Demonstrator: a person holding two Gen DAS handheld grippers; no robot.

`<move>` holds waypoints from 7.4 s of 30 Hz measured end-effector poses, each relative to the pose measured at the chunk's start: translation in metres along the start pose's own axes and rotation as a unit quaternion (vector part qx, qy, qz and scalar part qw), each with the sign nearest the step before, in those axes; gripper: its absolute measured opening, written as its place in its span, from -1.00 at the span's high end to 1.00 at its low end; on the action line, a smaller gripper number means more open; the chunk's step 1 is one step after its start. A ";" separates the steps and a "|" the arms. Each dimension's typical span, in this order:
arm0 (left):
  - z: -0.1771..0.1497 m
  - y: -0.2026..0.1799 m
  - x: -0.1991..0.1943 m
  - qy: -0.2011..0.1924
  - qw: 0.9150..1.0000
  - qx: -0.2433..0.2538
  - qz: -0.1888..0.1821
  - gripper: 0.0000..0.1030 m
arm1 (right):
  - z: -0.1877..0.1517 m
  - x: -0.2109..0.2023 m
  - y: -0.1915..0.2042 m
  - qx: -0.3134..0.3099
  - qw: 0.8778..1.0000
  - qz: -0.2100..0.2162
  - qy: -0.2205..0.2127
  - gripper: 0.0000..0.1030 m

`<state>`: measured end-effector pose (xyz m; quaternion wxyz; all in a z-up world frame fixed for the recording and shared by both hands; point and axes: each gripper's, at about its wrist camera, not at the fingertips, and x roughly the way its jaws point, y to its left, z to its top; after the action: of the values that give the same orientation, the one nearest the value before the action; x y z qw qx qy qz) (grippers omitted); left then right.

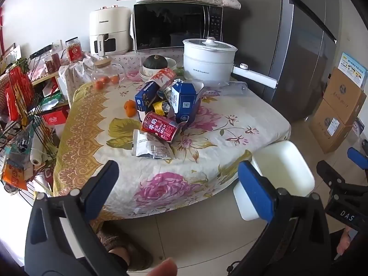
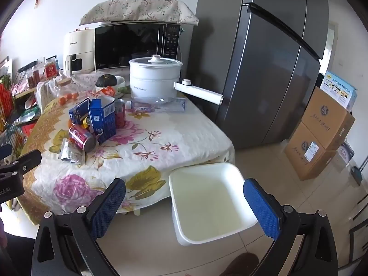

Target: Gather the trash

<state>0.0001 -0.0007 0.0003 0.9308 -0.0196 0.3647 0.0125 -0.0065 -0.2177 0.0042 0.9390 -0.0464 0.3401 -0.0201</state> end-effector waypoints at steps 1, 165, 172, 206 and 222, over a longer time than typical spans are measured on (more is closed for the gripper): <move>0.000 0.000 0.000 -0.003 1.000 0.004 0.002 -1.00 | 0.000 0.000 -0.001 0.005 1.000 0.004 0.001 -1.00; 0.053 0.120 0.189 0.156 0.957 -0.214 -0.117 0.05 | 0.089 0.188 0.091 -0.005 0.972 0.176 0.158 -1.00; 0.052 0.142 0.179 0.148 0.965 -0.190 -0.100 0.08 | 0.094 0.199 0.155 -0.017 0.975 0.193 0.108 -1.00; 0.036 0.151 0.188 0.167 0.978 -0.112 -0.061 -0.07 | 0.106 0.247 0.206 -0.031 0.986 0.158 0.034 -1.00; 0.040 0.147 0.184 0.157 0.979 -0.111 -0.062 -0.07 | 0.106 0.245 0.212 -0.073 0.981 0.177 0.014 0.02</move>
<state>0.1563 0.1495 -0.0991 0.8528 -0.1474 0.5010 -0.0078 0.2509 -0.0160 -0.0928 0.9169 -0.0534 0.3567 0.1709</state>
